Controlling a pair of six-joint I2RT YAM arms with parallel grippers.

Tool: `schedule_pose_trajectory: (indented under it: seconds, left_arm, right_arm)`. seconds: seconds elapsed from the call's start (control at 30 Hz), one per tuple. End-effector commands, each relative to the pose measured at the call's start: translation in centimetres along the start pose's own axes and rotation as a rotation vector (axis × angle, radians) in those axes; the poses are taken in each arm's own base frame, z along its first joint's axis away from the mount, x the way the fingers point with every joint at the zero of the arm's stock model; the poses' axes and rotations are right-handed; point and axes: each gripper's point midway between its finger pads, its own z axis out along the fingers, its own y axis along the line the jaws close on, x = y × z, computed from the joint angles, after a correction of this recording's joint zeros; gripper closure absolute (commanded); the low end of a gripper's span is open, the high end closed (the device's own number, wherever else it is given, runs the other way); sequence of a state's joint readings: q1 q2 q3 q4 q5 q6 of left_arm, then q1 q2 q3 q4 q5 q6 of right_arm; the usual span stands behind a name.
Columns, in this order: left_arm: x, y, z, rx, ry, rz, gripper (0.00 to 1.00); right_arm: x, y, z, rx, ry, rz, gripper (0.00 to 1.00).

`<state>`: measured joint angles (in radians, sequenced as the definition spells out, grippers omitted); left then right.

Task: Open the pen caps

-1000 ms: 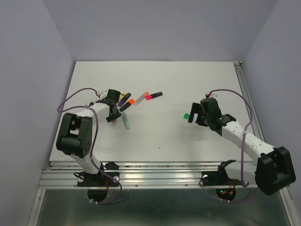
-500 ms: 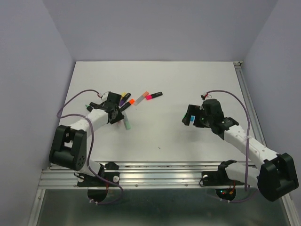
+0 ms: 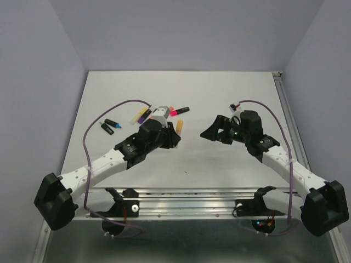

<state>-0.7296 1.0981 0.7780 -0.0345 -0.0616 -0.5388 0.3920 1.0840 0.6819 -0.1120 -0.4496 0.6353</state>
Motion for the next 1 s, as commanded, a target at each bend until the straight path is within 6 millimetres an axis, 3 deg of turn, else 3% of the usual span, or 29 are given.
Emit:
schedule_pose_trajectory:
  seconds: [0.0, 0.07, 0.17, 0.3, 0.67, 0.97]
  left_arm:
    - [2.8, -6.3, 0.3, 0.241, 0.025, 0.156, 1.00]
    - [4.2, -8.3, 0.8, 0.275, 0.054, 0.199, 1.00]
    - [4.8, -8.8, 1.8, 0.238, 0.061, 0.226, 1.00]
    - [4.9, -11.1, 2.1, 0.289, 0.059, 0.225, 1.00]
    - [5.6, -12.3, 3.9, 0.284, 0.089, 0.203, 1.00]
    - [4.9, -13.0, 3.9, 0.300, 0.066, 0.193, 1.00]
  right_arm:
    - [-3.9, 4.9, -0.7, -0.150, -0.086, 0.017, 0.00]
    - [-4.1, 4.8, -0.7, -0.139, -0.097, 0.025, 0.00]
    - [-4.5, 4.1, -0.7, -0.101, -0.122, 0.027, 0.00]
    - [-4.6, 3.2, -0.5, -0.054, -0.137, 0.035, 0.04]
    - [-3.9, 3.6, 0.4, -0.101, -0.105, 0.052, 0.44]
    - [-3.4, 3.2, 1.2, -0.105, -0.081, 0.065, 0.62]
